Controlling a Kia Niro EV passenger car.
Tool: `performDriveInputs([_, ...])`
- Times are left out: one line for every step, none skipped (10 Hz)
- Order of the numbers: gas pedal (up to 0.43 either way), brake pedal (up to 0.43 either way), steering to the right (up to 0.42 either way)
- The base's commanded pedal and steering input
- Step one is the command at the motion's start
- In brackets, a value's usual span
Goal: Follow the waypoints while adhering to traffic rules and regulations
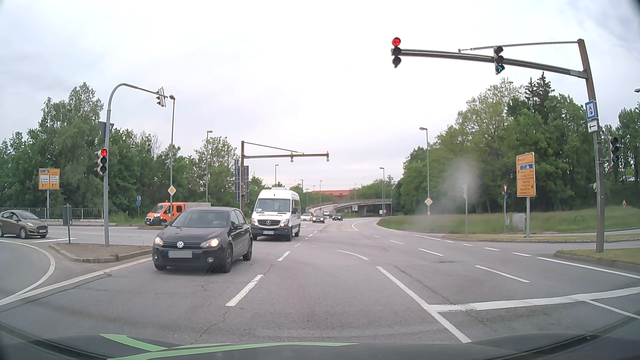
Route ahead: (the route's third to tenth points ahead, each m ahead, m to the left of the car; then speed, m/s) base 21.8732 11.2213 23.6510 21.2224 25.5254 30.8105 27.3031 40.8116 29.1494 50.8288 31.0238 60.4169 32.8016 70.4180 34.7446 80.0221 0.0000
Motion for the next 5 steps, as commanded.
performDriveInputs([0.0,0.323,0.004])
performDriveInputs([0.0,0.323,0.004])
performDriveInputs([0.0,0.323,0.004])
performDriveInputs([0.0,0.323,0.004])
performDriveInputs([0.0,0.323,0.004])
